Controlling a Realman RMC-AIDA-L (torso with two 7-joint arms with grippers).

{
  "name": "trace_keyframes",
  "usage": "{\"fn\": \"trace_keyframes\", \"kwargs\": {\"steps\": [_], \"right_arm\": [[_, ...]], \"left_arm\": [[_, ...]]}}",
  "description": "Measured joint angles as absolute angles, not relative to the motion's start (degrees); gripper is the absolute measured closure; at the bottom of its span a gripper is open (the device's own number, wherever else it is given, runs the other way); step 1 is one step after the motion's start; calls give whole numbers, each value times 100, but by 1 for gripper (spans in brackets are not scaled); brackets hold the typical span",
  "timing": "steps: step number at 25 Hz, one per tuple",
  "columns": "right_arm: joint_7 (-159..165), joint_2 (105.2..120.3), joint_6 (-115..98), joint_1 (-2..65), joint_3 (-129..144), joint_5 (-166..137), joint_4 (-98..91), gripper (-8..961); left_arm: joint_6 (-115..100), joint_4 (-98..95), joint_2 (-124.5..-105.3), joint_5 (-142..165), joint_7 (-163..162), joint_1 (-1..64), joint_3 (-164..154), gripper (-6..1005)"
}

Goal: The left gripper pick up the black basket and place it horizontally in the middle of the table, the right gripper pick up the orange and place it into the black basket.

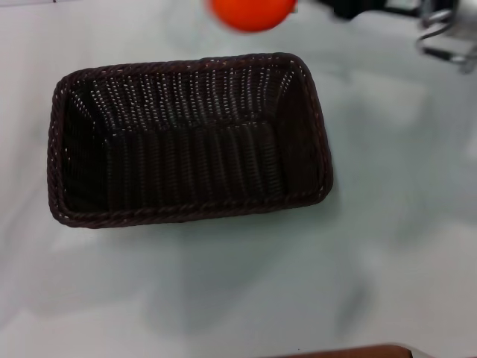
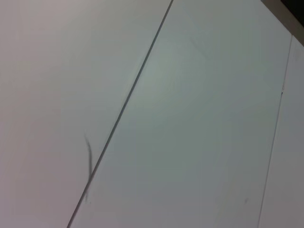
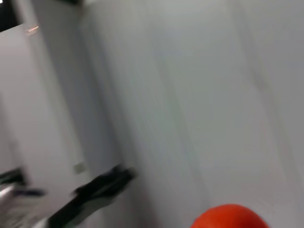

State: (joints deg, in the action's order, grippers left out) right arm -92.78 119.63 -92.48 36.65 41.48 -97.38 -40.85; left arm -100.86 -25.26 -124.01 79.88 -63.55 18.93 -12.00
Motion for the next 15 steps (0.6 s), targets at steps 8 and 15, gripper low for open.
{"fn": "trace_keyframes", "kwargs": {"steps": [8, 15], "right_arm": [[-9649, 11968, -8923, 4069, 4880, -9648, -3352, 652], [-9981, 11949, -8990, 3650, 4808, -8747, -3334, 434]], "left_arm": [[-10095, -2372, -12398, 7942, -6308, 1923, -1161, 509], [-10096, -2245, -12408, 7937, -6298, 1992, -1160, 509]]}}
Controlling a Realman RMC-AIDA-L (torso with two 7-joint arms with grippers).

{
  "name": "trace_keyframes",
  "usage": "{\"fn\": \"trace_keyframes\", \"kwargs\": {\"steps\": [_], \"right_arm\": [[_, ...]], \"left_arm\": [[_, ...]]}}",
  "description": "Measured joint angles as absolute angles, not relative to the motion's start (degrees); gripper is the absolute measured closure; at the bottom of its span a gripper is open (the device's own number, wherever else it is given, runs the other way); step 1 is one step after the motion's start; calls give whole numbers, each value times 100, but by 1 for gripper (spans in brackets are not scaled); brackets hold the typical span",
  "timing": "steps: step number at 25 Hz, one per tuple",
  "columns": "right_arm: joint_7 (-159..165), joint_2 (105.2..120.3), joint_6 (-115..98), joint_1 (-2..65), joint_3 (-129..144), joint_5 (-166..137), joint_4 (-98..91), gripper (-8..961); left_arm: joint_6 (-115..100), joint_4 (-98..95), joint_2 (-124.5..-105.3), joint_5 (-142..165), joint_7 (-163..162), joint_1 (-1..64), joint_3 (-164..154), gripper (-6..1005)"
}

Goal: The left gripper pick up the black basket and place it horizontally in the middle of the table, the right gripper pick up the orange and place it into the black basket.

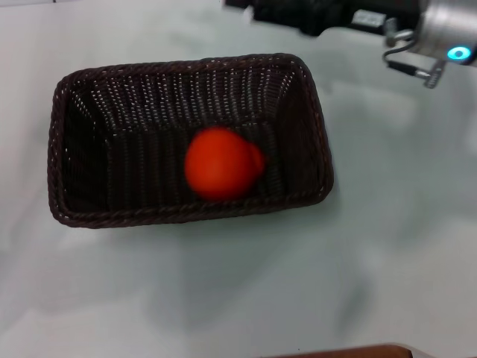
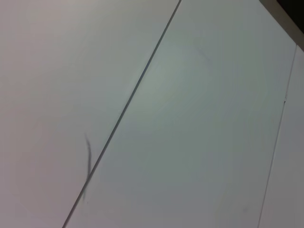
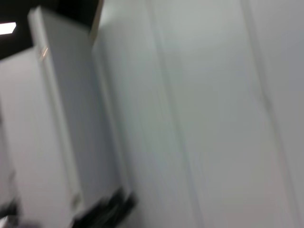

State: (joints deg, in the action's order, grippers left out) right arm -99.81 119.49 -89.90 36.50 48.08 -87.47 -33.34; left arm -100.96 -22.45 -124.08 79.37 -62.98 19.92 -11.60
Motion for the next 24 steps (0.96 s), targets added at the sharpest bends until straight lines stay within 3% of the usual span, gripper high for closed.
{"fn": "trace_keyframes", "kwargs": {"steps": [7, 15, 24], "right_arm": [[-12175, 11990, -9082, 2977, 4676, -6133, -2244, 262], [-14514, 12015, -9380, 2776, 4349, -3762, -491, -2], [-14679, 12015, -9380, 2517, 3856, -3719, -286, -2]], "left_arm": [[-10103, -2173, -12411, 7919, -6184, 2005, -1121, 509], [-10171, -1511, -12437, 7601, -4890, 1908, -770, 509], [-10514, -1104, -12453, 7517, -4011, 1823, -659, 509]]}}
